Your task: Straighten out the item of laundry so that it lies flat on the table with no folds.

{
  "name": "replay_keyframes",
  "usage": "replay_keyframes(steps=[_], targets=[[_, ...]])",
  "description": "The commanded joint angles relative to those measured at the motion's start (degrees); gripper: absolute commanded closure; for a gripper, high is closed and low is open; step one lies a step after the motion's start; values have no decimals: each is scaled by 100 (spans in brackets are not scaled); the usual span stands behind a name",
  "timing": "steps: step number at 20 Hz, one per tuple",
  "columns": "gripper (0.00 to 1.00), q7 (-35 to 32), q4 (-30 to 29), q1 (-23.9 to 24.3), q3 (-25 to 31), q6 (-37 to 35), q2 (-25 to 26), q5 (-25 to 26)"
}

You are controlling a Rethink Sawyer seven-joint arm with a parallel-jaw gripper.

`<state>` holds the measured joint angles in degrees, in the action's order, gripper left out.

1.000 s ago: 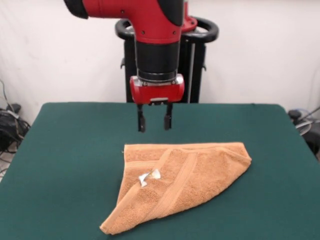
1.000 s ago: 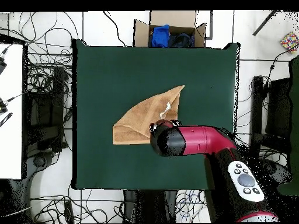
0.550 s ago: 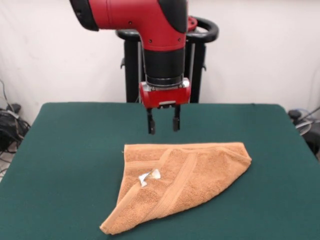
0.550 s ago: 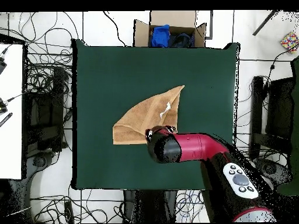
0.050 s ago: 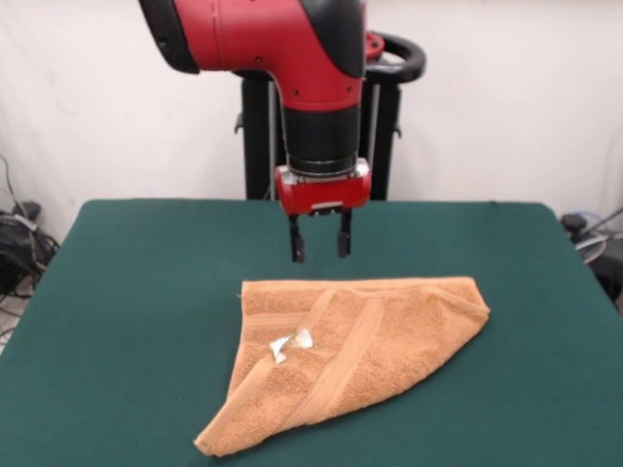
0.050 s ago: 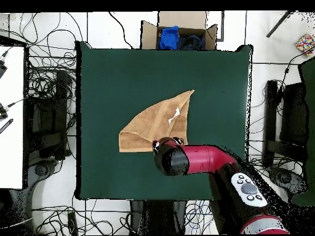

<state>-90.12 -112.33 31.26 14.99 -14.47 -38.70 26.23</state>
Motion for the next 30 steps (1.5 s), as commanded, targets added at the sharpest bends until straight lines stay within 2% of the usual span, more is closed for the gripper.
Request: replay_keyframes(steps=[1, 5, 12, 23, 30], targets=[[0, -1571, -232, -479, -849, 568, 262, -157], [0, -1398, -169, -413, -746, 463, 395, -387], [0, -1521, -333, -348, -702, 730, 512, -742], [0, -1541, -99, -958, -753, 742, 605, -1161], [0, -1329, 82, -929, -627, 800, 830, -1350]])
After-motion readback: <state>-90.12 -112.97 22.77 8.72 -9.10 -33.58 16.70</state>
